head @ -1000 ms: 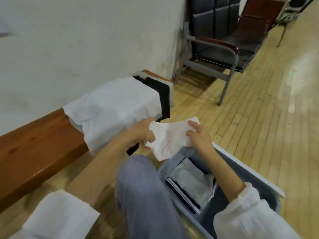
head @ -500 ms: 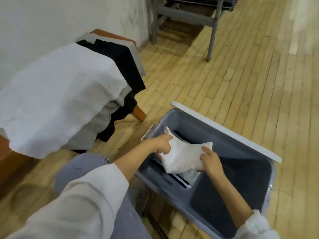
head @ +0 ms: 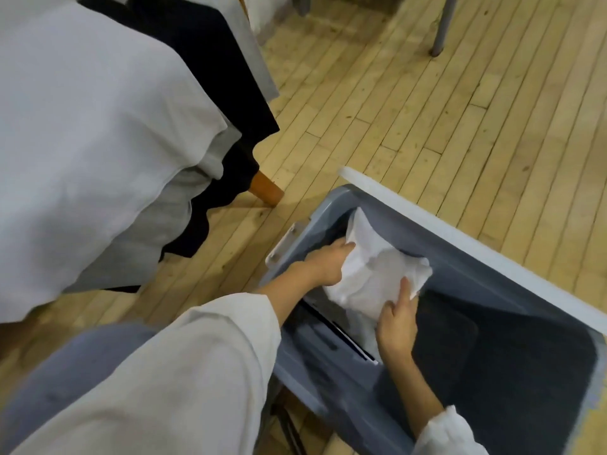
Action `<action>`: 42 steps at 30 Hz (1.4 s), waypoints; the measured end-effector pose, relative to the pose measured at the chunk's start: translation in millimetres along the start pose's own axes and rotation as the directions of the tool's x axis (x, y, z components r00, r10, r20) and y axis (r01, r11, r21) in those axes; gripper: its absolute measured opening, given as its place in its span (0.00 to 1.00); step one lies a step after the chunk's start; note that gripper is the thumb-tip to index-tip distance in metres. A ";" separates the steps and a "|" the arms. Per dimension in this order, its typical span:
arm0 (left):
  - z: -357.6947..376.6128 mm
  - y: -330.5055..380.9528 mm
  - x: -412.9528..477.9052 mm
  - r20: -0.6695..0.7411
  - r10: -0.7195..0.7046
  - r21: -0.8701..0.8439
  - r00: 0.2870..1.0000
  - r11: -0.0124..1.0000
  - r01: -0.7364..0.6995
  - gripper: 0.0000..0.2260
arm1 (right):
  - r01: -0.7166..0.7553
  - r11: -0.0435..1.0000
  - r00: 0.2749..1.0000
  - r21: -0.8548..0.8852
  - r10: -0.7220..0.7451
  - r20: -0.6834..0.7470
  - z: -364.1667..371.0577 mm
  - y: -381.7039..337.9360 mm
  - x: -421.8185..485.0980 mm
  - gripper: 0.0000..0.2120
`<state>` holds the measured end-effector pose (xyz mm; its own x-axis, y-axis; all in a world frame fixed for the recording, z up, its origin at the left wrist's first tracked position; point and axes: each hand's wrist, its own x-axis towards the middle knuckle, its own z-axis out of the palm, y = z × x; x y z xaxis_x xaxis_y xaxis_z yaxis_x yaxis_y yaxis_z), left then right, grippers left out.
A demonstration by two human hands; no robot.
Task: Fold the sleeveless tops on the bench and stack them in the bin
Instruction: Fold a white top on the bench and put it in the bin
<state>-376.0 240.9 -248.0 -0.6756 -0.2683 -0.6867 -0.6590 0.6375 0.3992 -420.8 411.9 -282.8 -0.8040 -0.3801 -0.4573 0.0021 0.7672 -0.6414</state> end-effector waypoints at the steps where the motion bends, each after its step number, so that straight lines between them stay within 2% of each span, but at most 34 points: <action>1: 5.8 -5.3 6.1 0.029 -0.016 0.029 0.999 0.999 0.015 0.34 | 0.000 0.999 0.999 -0.045 0.002 0.043 10.2 13.1 0.7 0.29; 4: 25.7 -26.0 14.2 0.121 -0.101 0.092 0.987 0.992 0.090 0.32 | -0.096 0.989 0.978 -0.112 0.115 0.172 31.2 46.8 -3.0 0.32; 7: 42.8 -43.7 24.0 0.122 -0.132 0.138 0.984 0.984 0.115 0.32 | -0.143 0.988 0.967 -0.052 0.150 0.204 32.9 66.2 -9.8 0.34; 9: 50.6 -49.2 31.1 0.062 -0.129 0.113 0.990 0.986 0.122 0.33 | -0.179 0.984 0.980 -0.020 0.180 0.086 31.9 67.9 -9.0 0.33; 11: 60.8 -45.8 31.9 -0.064 -0.142 0.100 0.988 0.984 0.148 0.32 | -0.177 0.981 0.977 -0.083 0.165 -0.134 30.1 62.4 -2.4 0.31; 13: 77.7 -36.6 27.7 -0.233 -0.163 0.138 0.959 0.970 0.199 0.27 | -0.061 0.987 0.969 -0.148 0.023 -0.247 30.8 56.4 13.3 0.29; 15: 96.7 -30.2 27.0 -0.324 -0.131 0.245 0.937 0.945 0.217 0.24 | 0.166 0.948 0.964 -0.272 -0.215 -0.159 37.4 49.8 37.9 0.28; 17: 110.0 -30.2 33.3 -0.218 -0.070 0.335 0.973 0.932 0.142 0.27 | 0.344 0.847 0.933 -0.405 -0.358 0.045 48.5 47.5 62.6 0.25; 19: 115.6 -36.4 43.2 -0.094 -0.130 0.285 0.987 0.946 0.152 0.36 | 0.387 0.767 0.921 -0.512 -0.344 0.182 58.9 56.9 84.3 0.30; 21: 118.7 -44.1 50.4 -0.026 -0.208 0.214 0.978 0.954 0.209 0.43 | 0.307 0.755 0.951 -0.579 -0.264 0.161 61.2 72.0 100.6 0.40; 23: 121.0 -46.7 49.5 -0.017 -0.238 0.192 0.971 0.952 0.237 0.45 | 0.235 0.749 0.972 -0.620 -0.188 0.141 58.9 82.2 107.9 0.43; 29: 126.3 -44.5 57.9 -0.003 -0.238 0.201 0.971 0.951 0.233 0.48 | 0.150 0.820 0.985 -0.552 -0.169 0.016 59.2 91.6 101.2 0.43; 35: 110.7 -50.4 50.6 0.066 -0.227 0.239 0.972 0.949 0.205 0.50 | 0.123 0.776 0.991 -0.619 -0.064 0.116 51.6 72.9 103.0 0.41; 38: 84.9 -40.6 42.5 0.052 -0.209 0.194 0.977 0.961 0.195 0.44 | 0.205 0.795 0.978 -0.572 -0.144 0.151 41.8 46.5 100.1 0.29; 40: 59.0 -30.4 32.6 -0.022 -0.157 0.146 0.987 0.977 0.159 0.39 | 0.245 0.863 0.970 -0.441 -0.224 0.099 35.7 28.6 91.4 0.19; 42: 31.5 -21.1 21.2 -0.067 -0.127 0.084 0.990 0.988 0.133 0.33 | 0.194 0.950 0.981 -0.247 -0.186 0.054 28.0 1.9 75.3 0.13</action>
<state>-366.0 244.5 -290.0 -0.6070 -0.3951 -0.6895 -0.7125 0.6549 0.2519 -464.6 370.3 -335.8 -0.7571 -0.5436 -0.3625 -0.3005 0.7823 -0.5456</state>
